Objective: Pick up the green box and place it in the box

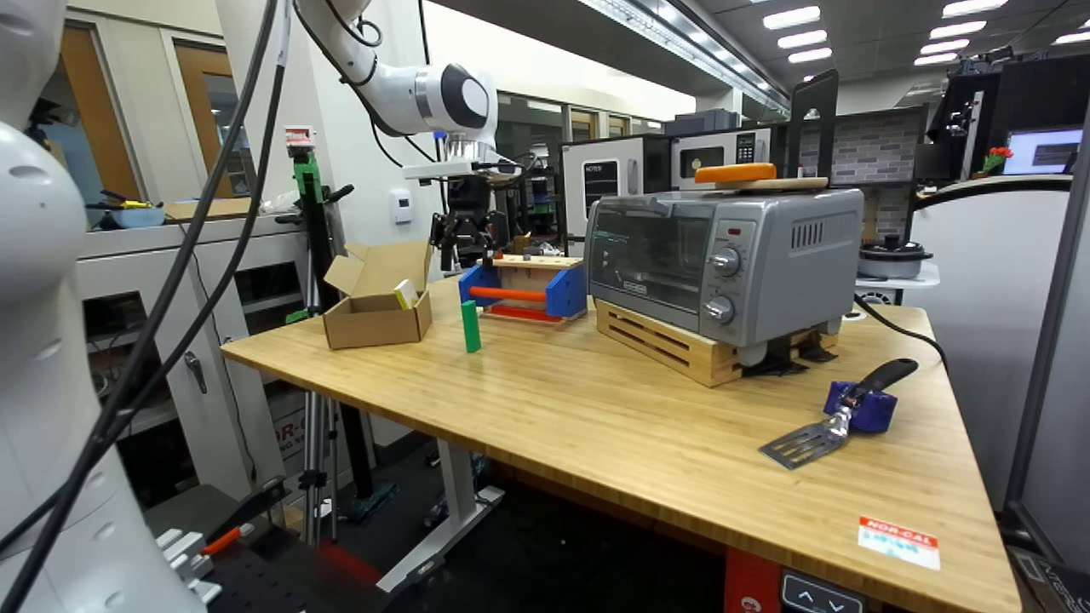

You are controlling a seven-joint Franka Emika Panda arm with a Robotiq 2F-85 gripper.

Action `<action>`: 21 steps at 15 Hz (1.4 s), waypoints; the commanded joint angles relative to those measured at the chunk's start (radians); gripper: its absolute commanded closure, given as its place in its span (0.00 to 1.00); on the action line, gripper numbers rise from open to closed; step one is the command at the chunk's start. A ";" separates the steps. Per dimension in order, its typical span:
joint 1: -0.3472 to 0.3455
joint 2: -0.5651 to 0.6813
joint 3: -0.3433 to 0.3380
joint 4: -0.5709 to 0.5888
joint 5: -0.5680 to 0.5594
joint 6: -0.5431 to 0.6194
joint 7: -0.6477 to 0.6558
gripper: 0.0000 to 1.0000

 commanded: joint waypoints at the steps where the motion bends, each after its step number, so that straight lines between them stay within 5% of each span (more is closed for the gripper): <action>1: -0.001 0.001 0.001 0.003 0.000 -0.003 0.001 0.00; 21: -0.015 0.157 0.004 0.068 0.013 -0.107 -0.054 0.00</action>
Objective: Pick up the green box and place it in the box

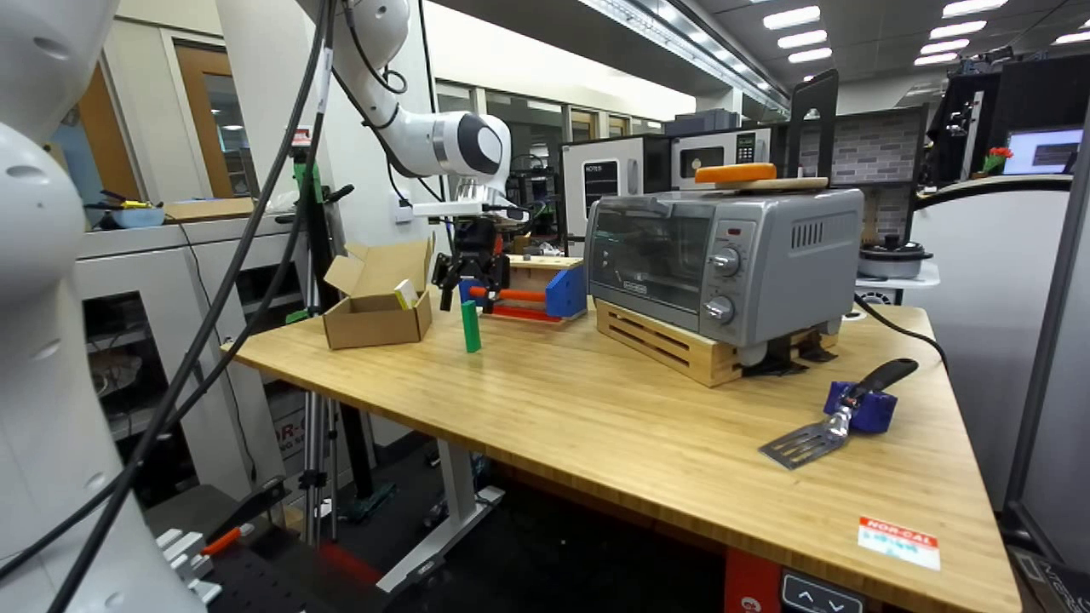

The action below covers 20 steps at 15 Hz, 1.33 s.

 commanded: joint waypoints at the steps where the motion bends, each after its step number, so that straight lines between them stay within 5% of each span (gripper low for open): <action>1: -0.006 0.024 0.008 0.045 0.013 -0.060 -0.030 0.00; 20: -0.006 0.104 0.007 0.158 0.010 -0.133 -0.057 0.00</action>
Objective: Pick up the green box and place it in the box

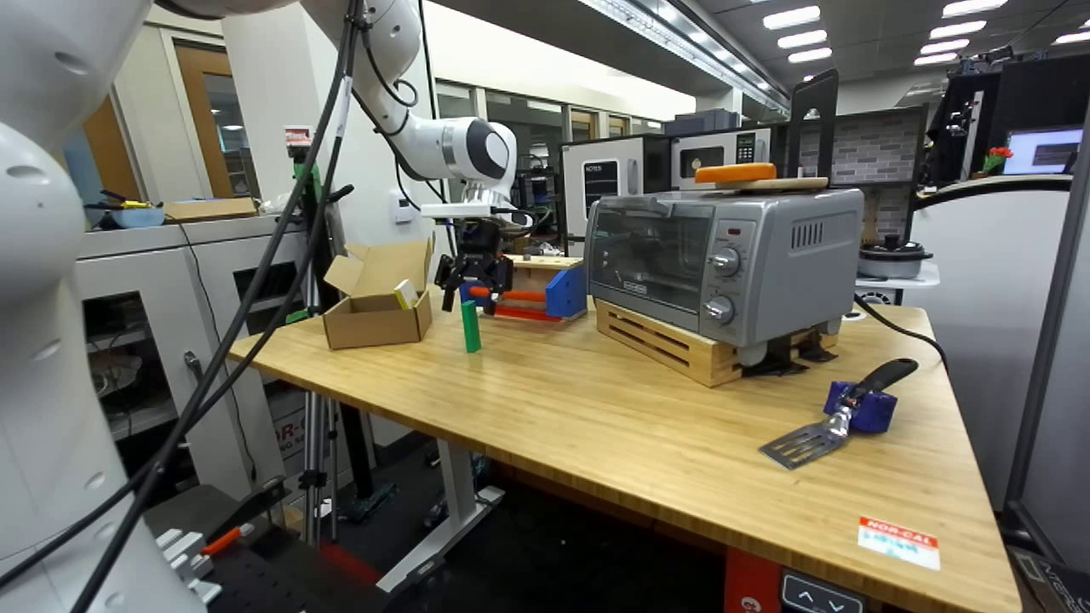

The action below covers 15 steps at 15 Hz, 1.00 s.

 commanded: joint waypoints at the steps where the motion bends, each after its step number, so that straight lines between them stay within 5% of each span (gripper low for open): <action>1: -0.008 0.025 0.003 0.043 0.008 -0.053 -0.024 0.00; 6: -0.008 0.038 0.002 0.049 0.007 -0.069 -0.023 0.02; 9: -0.009 0.045 0.003 0.056 0.008 -0.080 -0.026 0.21; 11: -0.009 0.047 0.003 0.059 0.008 -0.084 -0.027 0.24; 13: -0.010 0.048 0.004 0.062 0.009 -0.088 -0.032 0.50; 15: -0.010 0.048 0.005 0.062 0.010 -0.092 -0.034 0.63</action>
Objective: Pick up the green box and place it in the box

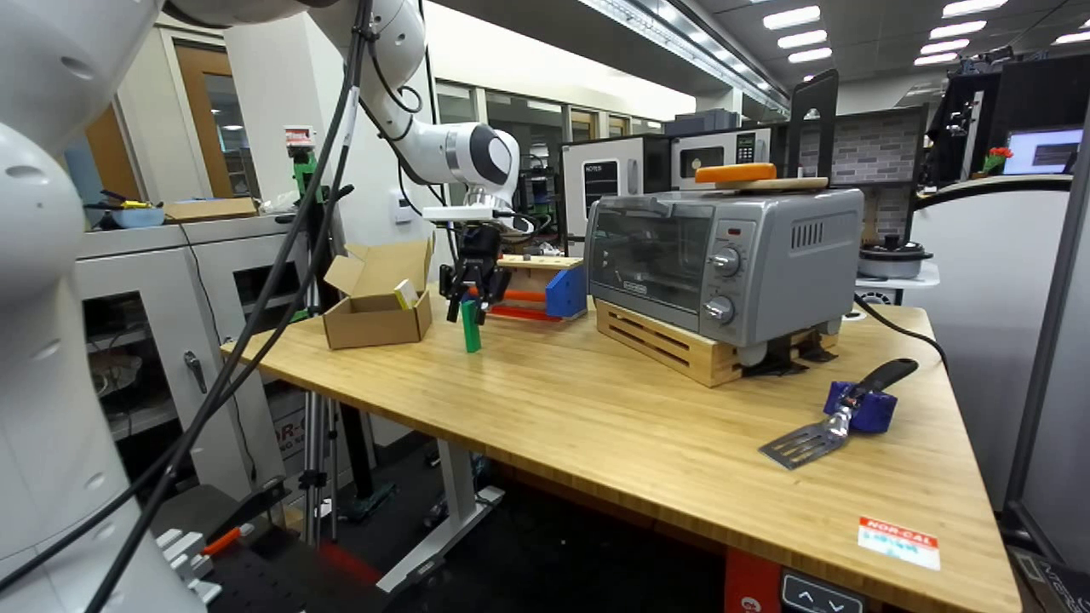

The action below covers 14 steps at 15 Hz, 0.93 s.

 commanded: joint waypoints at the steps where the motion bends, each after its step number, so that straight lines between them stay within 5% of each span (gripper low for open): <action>1: -0.008 0.022 0.005 0.040 0.010 -0.046 -0.025 0.64; 3: -0.008 0.023 0.005 0.042 0.010 -0.049 -0.028 0.66; 7: -0.007 0.030 0.006 0.050 0.009 -0.056 -0.035 0.49; 10: -0.008 0.040 0.005 0.060 0.008 -0.065 -0.038 0.51; 12: -0.008 0.041 0.005 0.061 0.008 -0.068 -0.039 0.76; 14: -0.009 0.042 0.006 0.062 0.010 -0.069 -0.041 0.88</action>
